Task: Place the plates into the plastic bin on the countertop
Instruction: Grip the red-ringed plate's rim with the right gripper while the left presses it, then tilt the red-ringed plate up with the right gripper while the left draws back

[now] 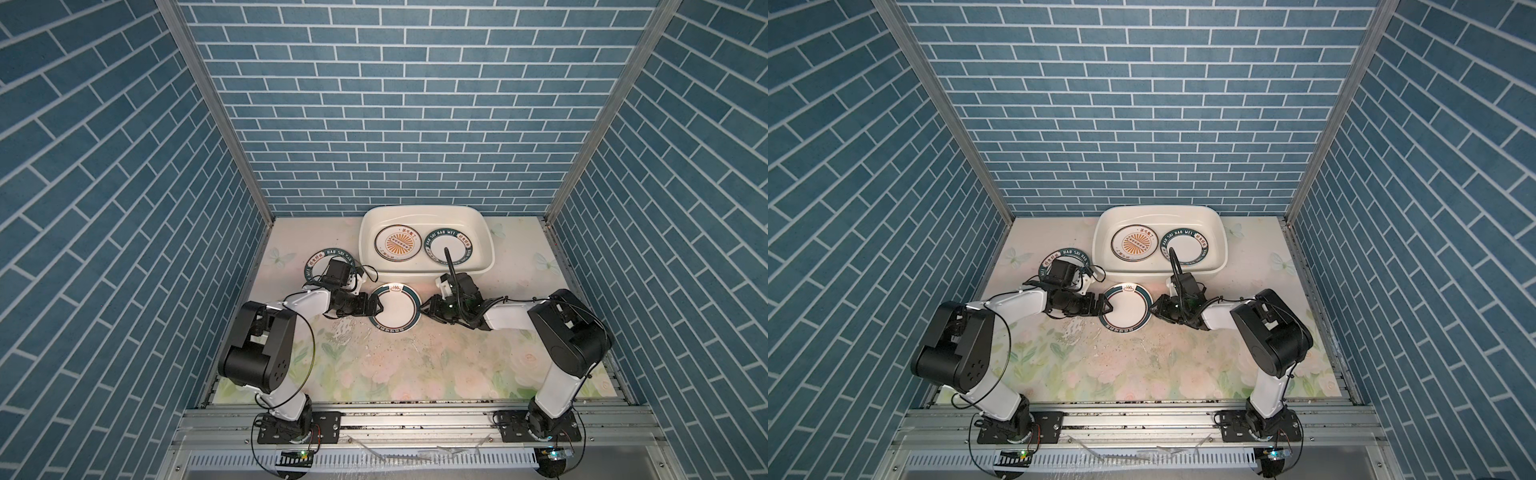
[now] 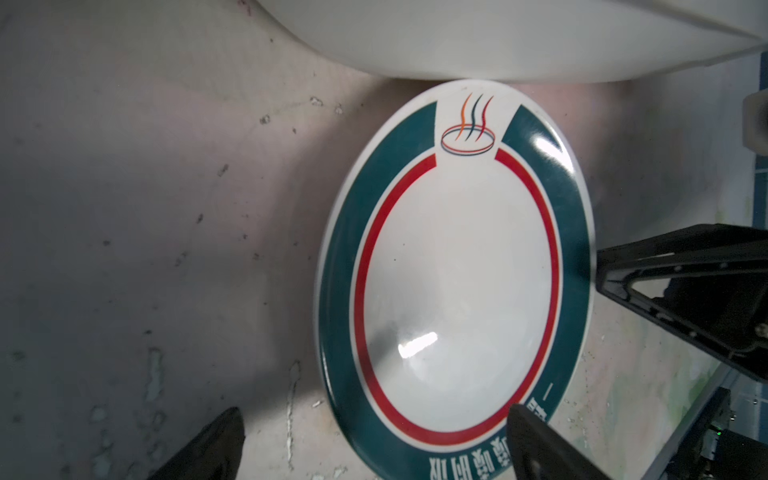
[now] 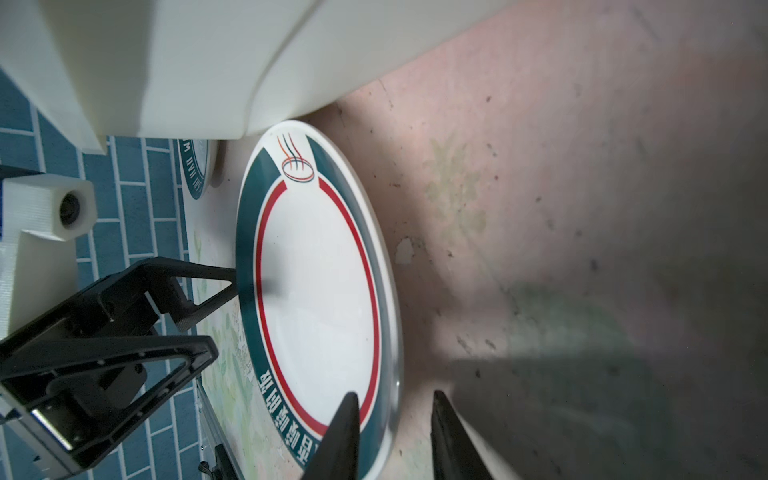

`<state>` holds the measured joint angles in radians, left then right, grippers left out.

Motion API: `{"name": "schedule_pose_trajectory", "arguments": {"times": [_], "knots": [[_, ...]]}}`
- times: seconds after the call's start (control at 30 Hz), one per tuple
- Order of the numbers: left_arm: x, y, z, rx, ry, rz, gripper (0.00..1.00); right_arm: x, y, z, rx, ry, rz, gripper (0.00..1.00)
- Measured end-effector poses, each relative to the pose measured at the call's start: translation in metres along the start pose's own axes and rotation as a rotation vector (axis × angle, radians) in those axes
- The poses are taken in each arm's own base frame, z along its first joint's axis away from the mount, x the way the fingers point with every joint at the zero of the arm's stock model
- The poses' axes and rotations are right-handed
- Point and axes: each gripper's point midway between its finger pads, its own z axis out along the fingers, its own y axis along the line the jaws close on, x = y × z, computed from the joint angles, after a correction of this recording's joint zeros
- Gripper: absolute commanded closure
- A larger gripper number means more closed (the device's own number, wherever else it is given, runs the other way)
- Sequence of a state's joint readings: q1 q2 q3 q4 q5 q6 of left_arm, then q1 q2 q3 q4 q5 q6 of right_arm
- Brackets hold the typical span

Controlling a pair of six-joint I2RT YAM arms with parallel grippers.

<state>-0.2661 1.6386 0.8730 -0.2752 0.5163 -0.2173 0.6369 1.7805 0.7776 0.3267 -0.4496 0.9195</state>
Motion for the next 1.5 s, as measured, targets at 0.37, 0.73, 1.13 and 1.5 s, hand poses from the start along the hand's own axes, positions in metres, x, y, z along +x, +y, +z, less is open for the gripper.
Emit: {"name": "schedule_pose_trajectory", "arguments": {"times": [0.37, 0.73, 1.13, 1.5], "knots": [[0.001, -0.012, 0.007, 0.087, 0.024, -0.034, 0.0, 0.0, -0.001, 0.01, -0.02, 0.018, 0.0, 0.75], [0.001, -0.017, 0.008, 0.114, 0.032, -0.033, 0.0, 0.001, -0.001, 0.016, -0.061, 0.002, 0.047, 0.92], [-0.004, -0.019, -0.013, 0.069, -0.034, 0.017, 0.01, -0.001, 0.007, 0.015, -0.105, -0.005, 0.059, 1.0], [-0.035, -0.009, -0.095, -0.055, -0.281, 0.093, 0.0, 0.016, 0.011, 0.013, -0.14, 0.083, 0.07, 1.0]]}}
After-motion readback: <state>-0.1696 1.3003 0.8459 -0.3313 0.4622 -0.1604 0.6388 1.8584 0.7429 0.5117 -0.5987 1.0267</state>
